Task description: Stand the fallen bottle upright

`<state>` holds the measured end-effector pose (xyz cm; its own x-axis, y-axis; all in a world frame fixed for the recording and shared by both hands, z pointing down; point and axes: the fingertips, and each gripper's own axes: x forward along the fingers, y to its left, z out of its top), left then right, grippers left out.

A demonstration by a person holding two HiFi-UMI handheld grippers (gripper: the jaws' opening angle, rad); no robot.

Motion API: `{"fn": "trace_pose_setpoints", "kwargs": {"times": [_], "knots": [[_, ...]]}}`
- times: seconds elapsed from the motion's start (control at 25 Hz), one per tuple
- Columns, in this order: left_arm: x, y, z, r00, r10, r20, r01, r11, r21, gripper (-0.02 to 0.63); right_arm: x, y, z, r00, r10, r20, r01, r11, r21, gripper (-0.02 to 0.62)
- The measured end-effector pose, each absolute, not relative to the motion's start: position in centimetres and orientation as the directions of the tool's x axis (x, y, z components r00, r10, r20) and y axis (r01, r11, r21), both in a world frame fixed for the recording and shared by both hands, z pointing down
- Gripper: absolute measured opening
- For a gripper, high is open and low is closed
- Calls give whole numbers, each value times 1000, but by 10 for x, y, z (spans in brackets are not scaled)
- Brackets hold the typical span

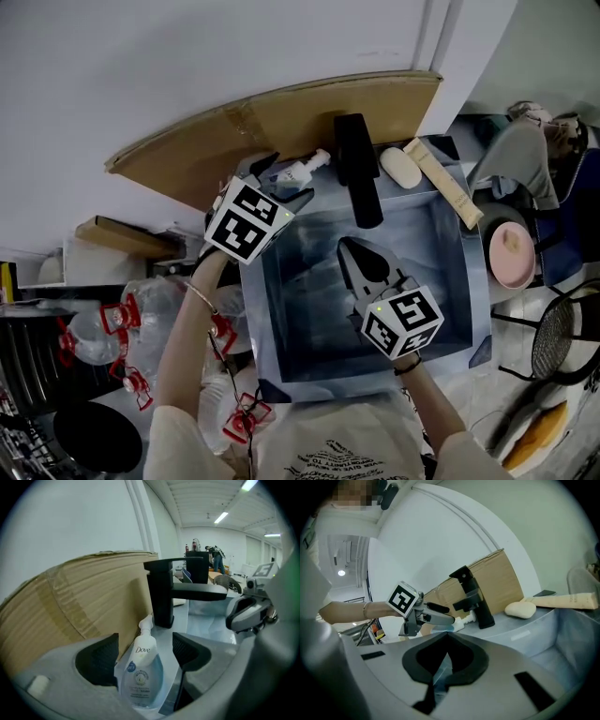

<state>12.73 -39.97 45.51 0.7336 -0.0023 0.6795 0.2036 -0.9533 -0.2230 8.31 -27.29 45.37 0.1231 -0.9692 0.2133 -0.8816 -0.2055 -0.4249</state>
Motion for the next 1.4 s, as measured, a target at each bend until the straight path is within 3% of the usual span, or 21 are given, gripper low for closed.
{"fn": "trace_pose_setpoints", "kwargs": {"times": [0.36, 0.76, 1.0, 1.08, 1.4], "knots": [[142, -405, 480, 594, 79, 801, 313, -940, -140, 342, 92, -268, 469, 121, -964, 235, -858, -221, -463, 5], [147, -404, 502, 499, 140, 855, 330, -943, -38, 341, 93, -265, 477, 118, -962, 245, -844, -227, -485, 5], [148, -405, 513, 456, 126, 881, 318, -948, -29, 331, 95, -260, 479, 123, -960, 251, -838, -236, -492, 5], [147, -408, 515, 446, 112, 888, 323, -945, -43, 273, 96, -258, 479, 123, -960, 251, -837, -237, -493, 5], [147, -408, 516, 444, 77, 893, 324, -942, -80, 265, 95, -256, 477, 111, -964, 243, -837, -222, -501, 5]]}}
